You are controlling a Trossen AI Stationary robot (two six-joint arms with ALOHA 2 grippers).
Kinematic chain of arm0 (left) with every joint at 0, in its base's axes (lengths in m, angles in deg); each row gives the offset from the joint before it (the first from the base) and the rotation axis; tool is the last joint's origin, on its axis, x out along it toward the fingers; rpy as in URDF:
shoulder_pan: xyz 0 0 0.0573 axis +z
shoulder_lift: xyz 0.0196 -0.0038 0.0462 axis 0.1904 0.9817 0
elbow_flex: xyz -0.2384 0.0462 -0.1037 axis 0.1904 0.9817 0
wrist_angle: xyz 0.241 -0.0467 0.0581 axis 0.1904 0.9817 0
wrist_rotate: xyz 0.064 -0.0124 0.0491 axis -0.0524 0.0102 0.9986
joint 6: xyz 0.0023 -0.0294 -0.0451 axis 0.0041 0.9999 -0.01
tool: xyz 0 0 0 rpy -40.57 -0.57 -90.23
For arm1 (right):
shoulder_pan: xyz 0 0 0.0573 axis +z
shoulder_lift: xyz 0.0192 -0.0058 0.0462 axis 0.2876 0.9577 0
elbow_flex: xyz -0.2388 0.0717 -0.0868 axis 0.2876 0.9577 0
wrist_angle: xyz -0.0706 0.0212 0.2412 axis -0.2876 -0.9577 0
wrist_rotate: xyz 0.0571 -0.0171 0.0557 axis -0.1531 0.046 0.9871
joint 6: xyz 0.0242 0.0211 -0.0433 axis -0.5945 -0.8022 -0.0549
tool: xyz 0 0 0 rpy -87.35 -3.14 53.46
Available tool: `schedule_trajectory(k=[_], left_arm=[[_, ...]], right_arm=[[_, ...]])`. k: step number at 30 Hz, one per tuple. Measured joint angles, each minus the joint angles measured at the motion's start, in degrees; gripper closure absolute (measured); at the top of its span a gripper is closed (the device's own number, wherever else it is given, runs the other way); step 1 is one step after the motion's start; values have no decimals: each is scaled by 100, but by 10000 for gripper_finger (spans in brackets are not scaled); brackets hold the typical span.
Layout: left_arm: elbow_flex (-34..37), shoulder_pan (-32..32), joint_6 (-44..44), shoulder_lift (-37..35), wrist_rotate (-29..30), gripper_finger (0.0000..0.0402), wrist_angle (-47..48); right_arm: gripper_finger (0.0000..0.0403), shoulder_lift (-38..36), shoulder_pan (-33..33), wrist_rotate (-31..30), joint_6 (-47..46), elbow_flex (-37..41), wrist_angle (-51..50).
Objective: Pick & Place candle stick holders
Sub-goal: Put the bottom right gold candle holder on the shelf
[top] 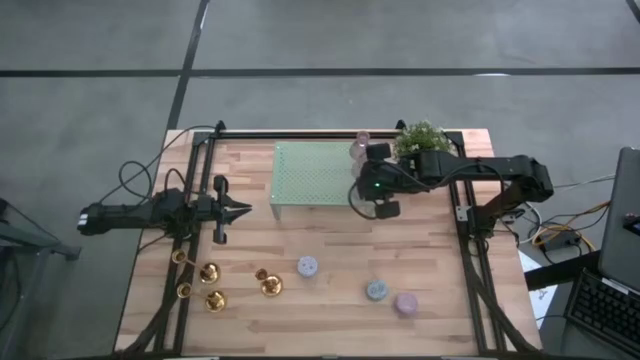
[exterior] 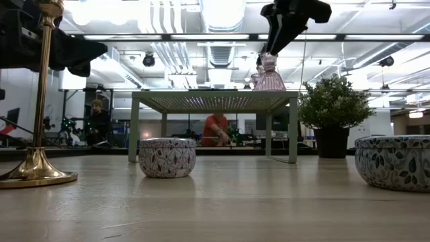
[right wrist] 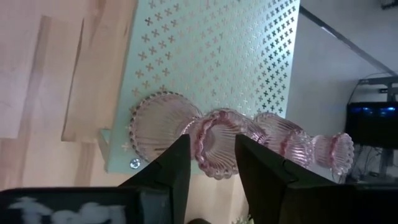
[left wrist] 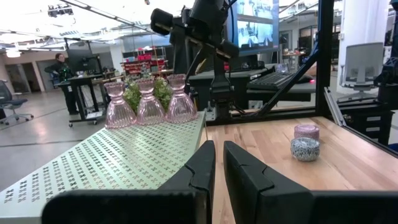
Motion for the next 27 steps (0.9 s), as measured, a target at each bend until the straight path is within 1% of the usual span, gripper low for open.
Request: schedule_trajectory(k=[9,16,18,24,27], left_arm=[[0,0,0,-2,0,364,0],[0,0,2,-2,0,364,0],[0,0,0,-2,0,364,0],[0,0,2,0,0,364,0],[0,0,0,-1,0,364,1]], right_arm=[[278,-202,366,-16,-177,-182,13],[280,-197,757,19,-659,-366,34],[285,-197,886,85,-767,-367,25],[308,-199,1273,593,-1104,-367,35],[325,-199,1481,700,-1288,-358,52]])
